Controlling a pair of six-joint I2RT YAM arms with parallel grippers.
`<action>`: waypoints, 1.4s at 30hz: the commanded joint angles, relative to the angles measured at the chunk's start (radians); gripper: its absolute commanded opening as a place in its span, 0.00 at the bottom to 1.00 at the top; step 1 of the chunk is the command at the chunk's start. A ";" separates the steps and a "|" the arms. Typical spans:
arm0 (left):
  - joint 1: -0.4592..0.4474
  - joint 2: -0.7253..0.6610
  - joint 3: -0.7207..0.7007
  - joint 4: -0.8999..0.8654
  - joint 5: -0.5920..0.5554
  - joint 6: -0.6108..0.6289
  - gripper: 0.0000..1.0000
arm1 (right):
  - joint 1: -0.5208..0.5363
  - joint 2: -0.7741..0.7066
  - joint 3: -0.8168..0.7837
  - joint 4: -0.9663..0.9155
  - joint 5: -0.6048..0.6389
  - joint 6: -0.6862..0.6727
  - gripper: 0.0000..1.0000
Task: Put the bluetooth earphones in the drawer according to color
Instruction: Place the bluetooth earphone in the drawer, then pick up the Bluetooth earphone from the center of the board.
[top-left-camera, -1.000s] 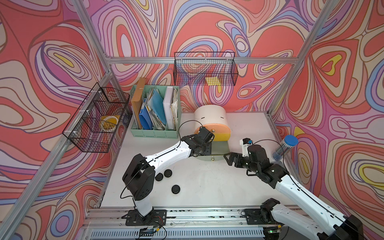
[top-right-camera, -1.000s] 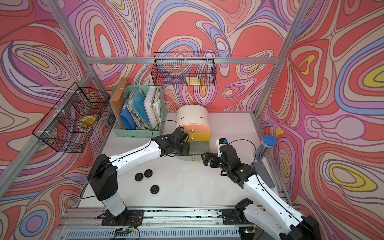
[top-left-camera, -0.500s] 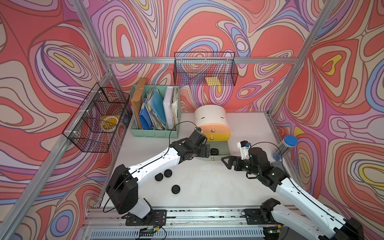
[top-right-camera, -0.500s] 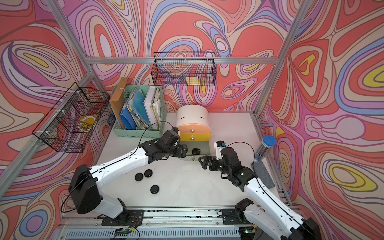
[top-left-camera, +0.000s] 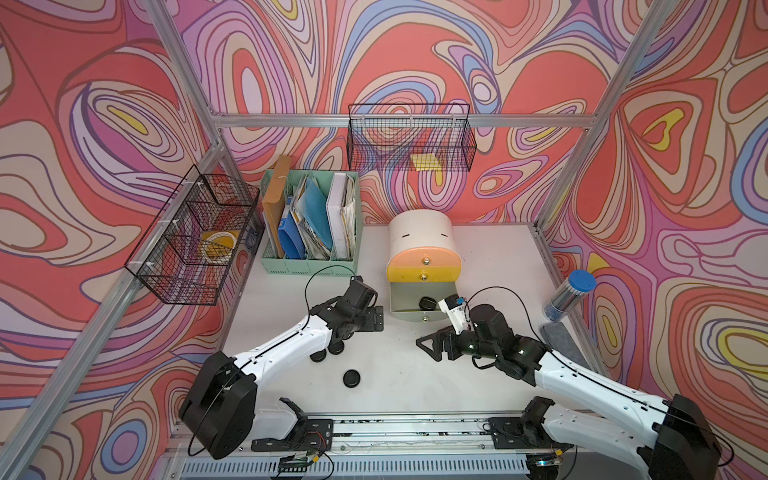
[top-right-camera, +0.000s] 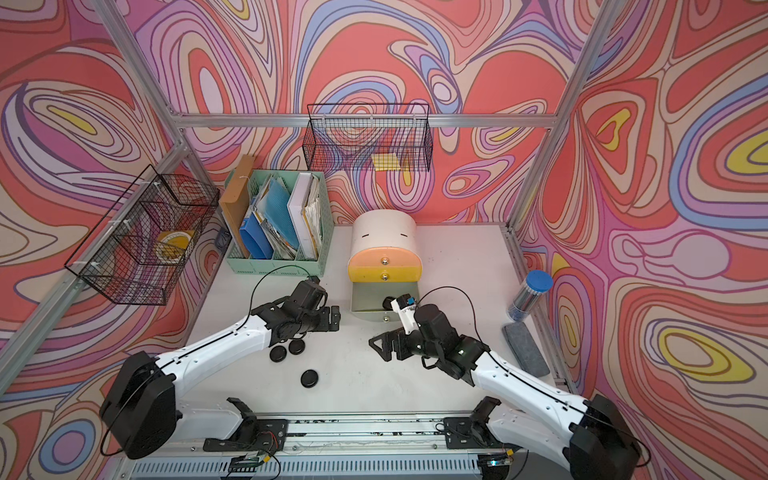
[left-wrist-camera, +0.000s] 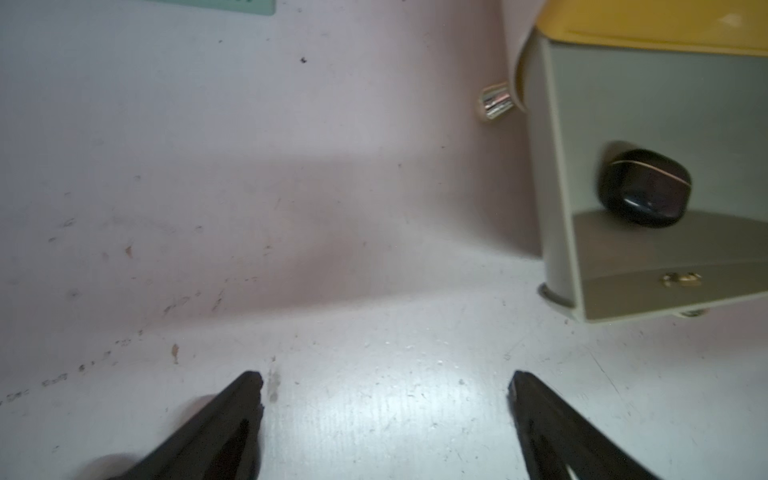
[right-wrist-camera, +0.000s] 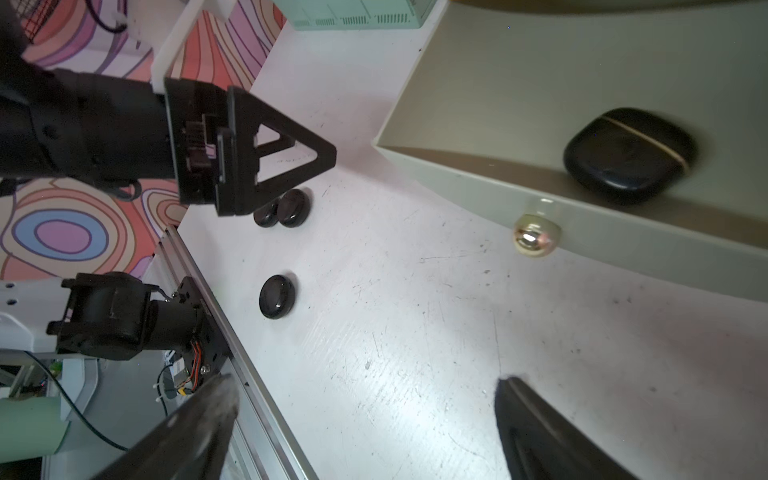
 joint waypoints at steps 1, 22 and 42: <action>0.074 -0.040 -0.067 0.070 -0.007 -0.019 0.97 | 0.101 0.046 -0.008 0.139 0.100 -0.066 0.98; 0.201 -0.282 -0.230 0.155 -0.082 -0.030 0.99 | 0.499 0.690 0.079 0.780 0.288 -0.325 0.98; 0.219 -0.309 -0.242 0.157 -0.082 -0.030 0.99 | 0.538 1.045 0.222 0.942 0.364 -0.443 0.69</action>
